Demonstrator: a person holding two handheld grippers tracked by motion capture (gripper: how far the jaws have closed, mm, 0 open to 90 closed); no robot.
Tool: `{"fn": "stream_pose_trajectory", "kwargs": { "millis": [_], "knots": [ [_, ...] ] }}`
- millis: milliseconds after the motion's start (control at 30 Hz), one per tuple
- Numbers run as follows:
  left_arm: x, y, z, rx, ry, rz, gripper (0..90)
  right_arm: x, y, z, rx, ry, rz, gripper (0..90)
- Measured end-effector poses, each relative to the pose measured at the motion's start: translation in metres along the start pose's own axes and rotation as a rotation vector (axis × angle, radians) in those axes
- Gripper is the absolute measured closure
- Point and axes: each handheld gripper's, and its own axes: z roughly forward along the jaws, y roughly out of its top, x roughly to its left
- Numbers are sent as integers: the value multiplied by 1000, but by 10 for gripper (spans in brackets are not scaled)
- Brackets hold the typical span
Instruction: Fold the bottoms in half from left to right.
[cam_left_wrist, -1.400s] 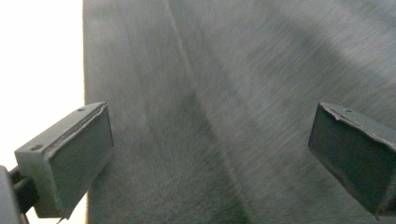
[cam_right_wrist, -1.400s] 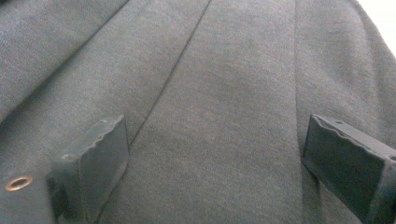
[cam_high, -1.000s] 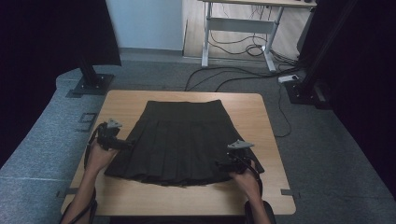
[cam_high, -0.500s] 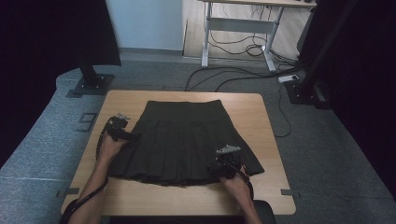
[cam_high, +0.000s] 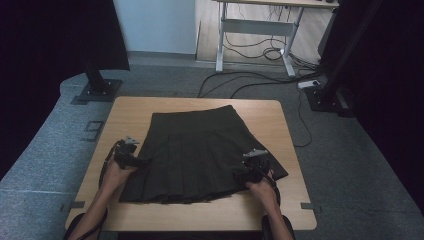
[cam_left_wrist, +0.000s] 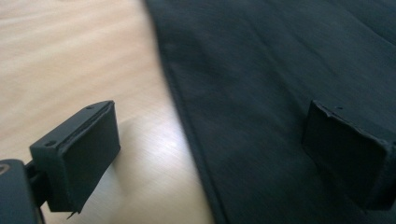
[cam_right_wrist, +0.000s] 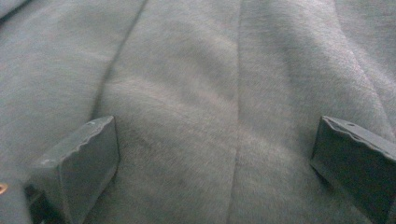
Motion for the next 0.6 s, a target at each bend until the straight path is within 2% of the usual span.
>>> {"fn": "stream_pose_trajectory", "kwargs": {
  "millis": [100, 133, 167, 233, 300, 467, 533, 600],
  "knots": [
    [-23, -6, -7, 7, -18, 36, 57, -19, 6, 4, 16, -9, 10, 6],
    [-29, -8, -9, 11, -32, 43, 57, -33, 10, 7, 15, -23, 22, 8],
    [-36, -10, -10, 16, -50, 44, 57, -33, 10, 7, 15, -23, 22, 8],
    [-48, -13, -11, 18, -77, 50, 55, -45, 11, 9, 11, -30, 32, 15],
    [-61, -14, -12, 21, -99, 81, 55, -58, 12, 9, 9, -39, 46, 20],
    [-57, -11, -11, 24, -124, 97, 56, -53, 7, 4, -7, -38, 40, 64],
    [-51, -8, -12, 38, -131, 89, 52, -52, 5, 1, -10, -37, 36, 81],
    [-43, -2, -17, 18, -120, 71, 28, -50, 2, -4, -20, -20, 34, 108]
  ]
}}
